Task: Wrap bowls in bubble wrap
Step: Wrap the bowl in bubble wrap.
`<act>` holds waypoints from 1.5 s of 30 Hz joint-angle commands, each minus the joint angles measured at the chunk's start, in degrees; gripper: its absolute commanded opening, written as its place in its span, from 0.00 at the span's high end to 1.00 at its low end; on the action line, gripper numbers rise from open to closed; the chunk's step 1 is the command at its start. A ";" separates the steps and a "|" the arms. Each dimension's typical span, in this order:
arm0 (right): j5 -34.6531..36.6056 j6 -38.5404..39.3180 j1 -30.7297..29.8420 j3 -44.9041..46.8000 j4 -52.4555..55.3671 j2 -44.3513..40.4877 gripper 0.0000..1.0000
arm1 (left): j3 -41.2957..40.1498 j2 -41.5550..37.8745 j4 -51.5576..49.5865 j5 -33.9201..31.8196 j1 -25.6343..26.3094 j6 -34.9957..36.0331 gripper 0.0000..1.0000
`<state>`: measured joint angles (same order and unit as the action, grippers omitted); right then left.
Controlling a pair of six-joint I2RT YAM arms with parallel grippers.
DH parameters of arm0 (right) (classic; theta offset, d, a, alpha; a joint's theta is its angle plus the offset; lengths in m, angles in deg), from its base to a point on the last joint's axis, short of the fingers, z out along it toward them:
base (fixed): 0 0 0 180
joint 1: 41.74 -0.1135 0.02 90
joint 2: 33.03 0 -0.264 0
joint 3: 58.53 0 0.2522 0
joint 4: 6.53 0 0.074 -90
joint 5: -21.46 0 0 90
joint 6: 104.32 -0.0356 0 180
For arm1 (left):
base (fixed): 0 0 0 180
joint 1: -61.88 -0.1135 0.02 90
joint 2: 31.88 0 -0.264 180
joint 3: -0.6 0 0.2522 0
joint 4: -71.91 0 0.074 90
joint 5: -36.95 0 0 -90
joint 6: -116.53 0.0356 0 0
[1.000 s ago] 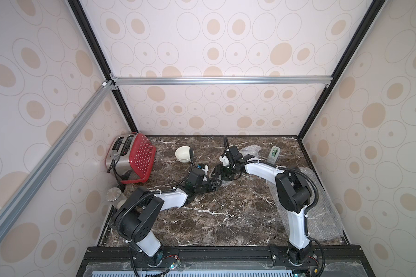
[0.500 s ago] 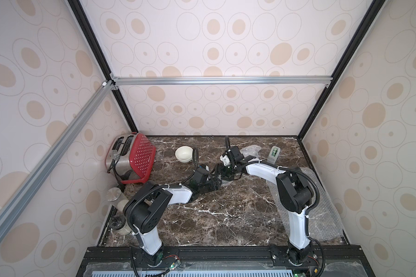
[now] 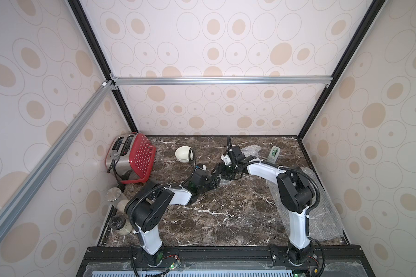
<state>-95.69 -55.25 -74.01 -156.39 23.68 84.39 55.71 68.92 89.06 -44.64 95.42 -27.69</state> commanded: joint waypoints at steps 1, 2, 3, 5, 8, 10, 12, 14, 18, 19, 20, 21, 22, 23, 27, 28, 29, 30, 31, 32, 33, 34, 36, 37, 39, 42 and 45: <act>1.75 1.11 -0.28 1.93 5.35 0.54 0.32 | 0.31 -2.24 7.18 -1.49 -0.39 -2.25 0.26; 1.88 1.11 -0.26 1.99 5.30 0.50 0.32 | 0.52 -2.18 7.71 -0.91 -0.32 -2.39 0.25; 1.99 1.11 -0.29 1.92 5.34 0.41 0.32 | 0.82 -2.02 8.11 -0.37 -0.29 -2.39 0.24; 1.93 0.87 -0.26 1.97 5.20 0.52 0.32 | 1.71 -1.20 9.05 0.90 -0.24 -2.47 0.23; 1.80 0.76 -0.25 1.96 5.09 0.52 0.32 | 3.29 1.06 10.66 3.11 -0.06 -2.86 0.21; 1.82 0.86 -0.31 1.84 5.38 0.38 0.32 | 3.44 1.93 11.70 3.34 0.03 -3.50 0.20; 2.01 1.11 -0.28 1.87 5.61 0.21 0.32 | 3.22 2.21 11.71 2.77 0.03 -3.87 0.05; 2.10 1.11 -0.33 2.15 5.58 0.01 0.32 | 3.04 2.54 11.68 1.86 0.04 -3.88 0.02; 1.51 0.59 -0.30 2.80 4.49 0.16 0.32 | 3.09 4.15 12.95 -1.68 0.03 -4.93 0.05; 1.21 0.43 -0.31 2.95 4.24 0.25 0.32 | 3.21 4.68 13.33 -2.67 0.03 -5.54 0.06; 1.07 0.35 -0.33 3.12 4.13 0.26 0.32 | 3.28 5.15 14.26 -3.40 0.17 -5.89 0.08; 1.01 0.28 -0.25 3.14 4.05 0.17 0.32 | 3.52 5.72 15.02 -4.20 0.14 -6.26 0.10; 1.00 0.21 -0.29 3.23 3.95 0.09 0.32 | 3.69 6.14 15.05 -5.30 0.13 -6.78 0.11; 0.97 0.16 -0.24 3.35 3.86 -0.06 0.32 | 3.82 6.59 15.03 -6.20 0.15 -7.22 0.12; 0.31 -0.16 -0.33 4.02 3.04 -0.36 0.32 | 4.61 7.79 13.95 -10.02 0.15 -8.77 0.18; 0.06 -0.27 -0.26 4.24 2.74 -0.38 0.32 | 5.13 7.99 12.81 -10.57 0.19 -8.89 0.19; 0.02 -0.29 -0.32 4.29 2.63 -0.37 0.32 | 5.51 8.30 12.49 -10.69 0.13 -8.81 0.20; -0.13 -0.38 -0.26 4.49 2.39 -0.37 0.32 | 6.06 8.60 11.69 -10.82 0.14 -8.85 0.21; -0.41 -0.55 -0.27 4.66 1.99 -0.41 0.32 | 6.48 8.79 10.62 -11.03 0.18 -8.97 0.22; -0.67 -0.64 -0.33 4.88 1.78 -0.36 0.32 | 6.77 9.02 10.31 -10.98 0.12 -8.96 0.23; -0.92 -0.80 -0.27 4.97 1.53 -0.27 0.32 | 6.95 9.33 9.96 -10.94 0.12 -8.98 0.25; -1.22 -0.95 -0.30 5.04 1.25 -0.28 0.32 | 7.16 9.50 8.87 -11.27 0.12 -9.15 0.26; -1.88 -1.30 -0.33 5.34 0.52 -0.44 0.32 | 7.19 9.90 7.89 -11.66 0.13 -9.24 0.31; -2.08 -1.41 -0.26 5.45 0.27 -0.62 0.32 | 7.01 10.10 7.93 -11.86 0.12 -9.24 0.34; -2.64 -1.73 -0.16 5.89 -0.22 -1.11 0.32 | 7.02 10.56 8.12 -11.68 0.09 -9.34 0.40; -3.50 -2.39 0.30 7.31 -1.49 -2.55 0.32 | 7.17 11.00 8.50 -11.13 0.04 -9.15 0.46; -3.98 -2.59 1.18 8.83 -2.12 -4.90 0.31 | 7.52 11.01 7.63 -10.80 -0.04 -8.73 0.47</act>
<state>-95.17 -58.20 -72.26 -150.77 14.19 81.88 60.65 78.51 97.48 -50.61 96.67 -35.47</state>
